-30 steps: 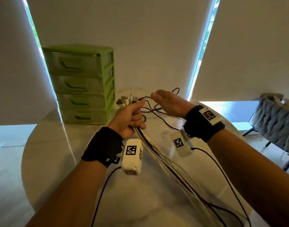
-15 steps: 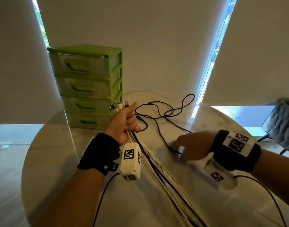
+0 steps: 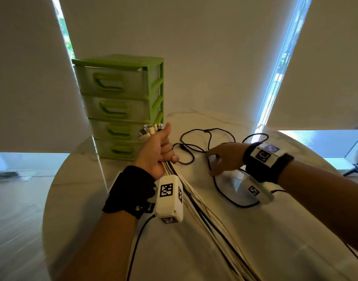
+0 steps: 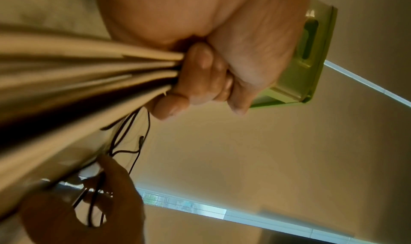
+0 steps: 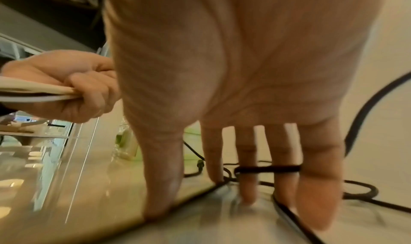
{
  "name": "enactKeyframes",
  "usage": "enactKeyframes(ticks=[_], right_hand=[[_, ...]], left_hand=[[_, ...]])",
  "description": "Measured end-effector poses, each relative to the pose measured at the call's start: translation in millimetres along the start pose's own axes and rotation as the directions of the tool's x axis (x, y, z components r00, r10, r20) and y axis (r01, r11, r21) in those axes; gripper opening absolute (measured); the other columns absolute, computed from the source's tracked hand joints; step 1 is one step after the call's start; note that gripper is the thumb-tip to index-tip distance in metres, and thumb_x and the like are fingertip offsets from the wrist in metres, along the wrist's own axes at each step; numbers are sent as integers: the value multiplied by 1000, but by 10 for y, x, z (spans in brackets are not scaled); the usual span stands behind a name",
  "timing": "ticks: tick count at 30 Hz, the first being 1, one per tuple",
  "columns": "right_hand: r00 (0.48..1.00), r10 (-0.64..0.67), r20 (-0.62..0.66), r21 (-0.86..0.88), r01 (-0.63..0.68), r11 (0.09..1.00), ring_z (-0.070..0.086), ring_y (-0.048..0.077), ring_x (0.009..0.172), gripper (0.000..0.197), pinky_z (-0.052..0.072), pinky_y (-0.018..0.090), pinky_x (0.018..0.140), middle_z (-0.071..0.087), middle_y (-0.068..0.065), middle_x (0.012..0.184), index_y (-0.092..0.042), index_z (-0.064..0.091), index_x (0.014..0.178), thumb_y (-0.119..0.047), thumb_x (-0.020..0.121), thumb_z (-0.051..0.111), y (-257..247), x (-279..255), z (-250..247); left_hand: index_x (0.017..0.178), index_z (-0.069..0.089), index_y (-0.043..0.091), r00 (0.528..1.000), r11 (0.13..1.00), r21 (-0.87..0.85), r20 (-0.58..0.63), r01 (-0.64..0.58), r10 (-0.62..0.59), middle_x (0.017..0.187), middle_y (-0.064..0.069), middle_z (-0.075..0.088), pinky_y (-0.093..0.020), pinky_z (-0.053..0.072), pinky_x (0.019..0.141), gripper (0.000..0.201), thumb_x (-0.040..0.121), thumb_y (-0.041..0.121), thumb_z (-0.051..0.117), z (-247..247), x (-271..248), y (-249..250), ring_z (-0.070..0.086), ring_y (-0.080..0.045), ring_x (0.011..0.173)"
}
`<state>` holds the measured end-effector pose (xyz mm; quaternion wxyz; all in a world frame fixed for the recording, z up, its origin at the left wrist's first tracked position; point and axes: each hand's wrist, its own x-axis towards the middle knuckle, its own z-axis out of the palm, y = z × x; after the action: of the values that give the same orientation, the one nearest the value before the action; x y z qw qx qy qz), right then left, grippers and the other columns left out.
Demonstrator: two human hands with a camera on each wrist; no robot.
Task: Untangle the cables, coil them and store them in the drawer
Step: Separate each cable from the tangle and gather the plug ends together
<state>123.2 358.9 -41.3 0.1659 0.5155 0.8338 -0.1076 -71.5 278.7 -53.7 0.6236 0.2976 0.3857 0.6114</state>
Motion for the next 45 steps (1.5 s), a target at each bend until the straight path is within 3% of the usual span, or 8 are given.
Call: enactKeyframes(ticks=[6,12,16,23,31,35,40,45], right_hand=[[959,62,275,-144,-22,989,48,8,70,31,48,25,70,49,-14,85,-29,60,105,-10,82,68,189,-110,-187],[994,-49,-101,-86,41,995,53,12,87,6,41,28,85,59,-10,89,-28,63,85,-29,90,61,87,-203,-230],[999,-5,41,22,4,1000,60,12,71,35,49,27,74,68,-2,78,-13,68,86,-46,90,58,-180,5,-41],[997,77,30,73,-79,994,57,12,61,17,47,23,65,63,0,62,-6,71,77,-22,83,68,-120,161,-22],[984,35,-174,280,16,960,62,11,60,11,52,25,60,69,-2,66,-17,68,80,-27,84,66,-220,-310,-188],[918,-98,-384,489,292,822,64,8,62,10,51,20,58,70,-1,71,-24,67,86,-15,86,63,-251,-682,-413],[799,-72,-596,696,560,449,69,16,69,16,54,26,59,67,4,84,-17,63,87,-4,93,56,-90,-834,-542],[720,25,-694,700,666,256,65,14,67,19,50,26,59,72,2,87,-19,65,94,-2,91,58,19,-814,-529]], left_hand=[[55,24,21,997,999,-33,-75,16,-18,35,8,19,-21,31,41,54,94,48,51,-67,55,-40,17,-7,29],[55,26,22,998,999,-25,-66,22,-24,36,8,19,-23,30,44,53,94,47,52,-63,87,-59,18,-7,30],[55,26,21,998,999,-25,-64,25,-27,35,8,20,-23,30,45,53,95,46,52,-67,83,-67,18,-7,30],[56,36,19,999,1000,-13,-54,-3,2,37,8,20,-22,30,41,51,95,47,51,-24,96,-98,18,-7,31],[108,63,13,992,994,104,124,25,-38,39,10,16,-20,27,39,31,95,39,51,125,23,-155,16,-5,31],[107,68,13,987,965,261,154,11,-53,41,10,14,-20,26,38,22,92,27,59,254,-47,-238,14,-5,33],[119,61,4,997,909,417,68,12,-45,41,11,19,-22,22,42,33,89,18,63,338,-73,-326,16,-6,34],[106,57,12,999,973,228,2,40,-42,41,10,17,-20,25,39,16,94,23,58,278,2,-334,15,-7,33]])
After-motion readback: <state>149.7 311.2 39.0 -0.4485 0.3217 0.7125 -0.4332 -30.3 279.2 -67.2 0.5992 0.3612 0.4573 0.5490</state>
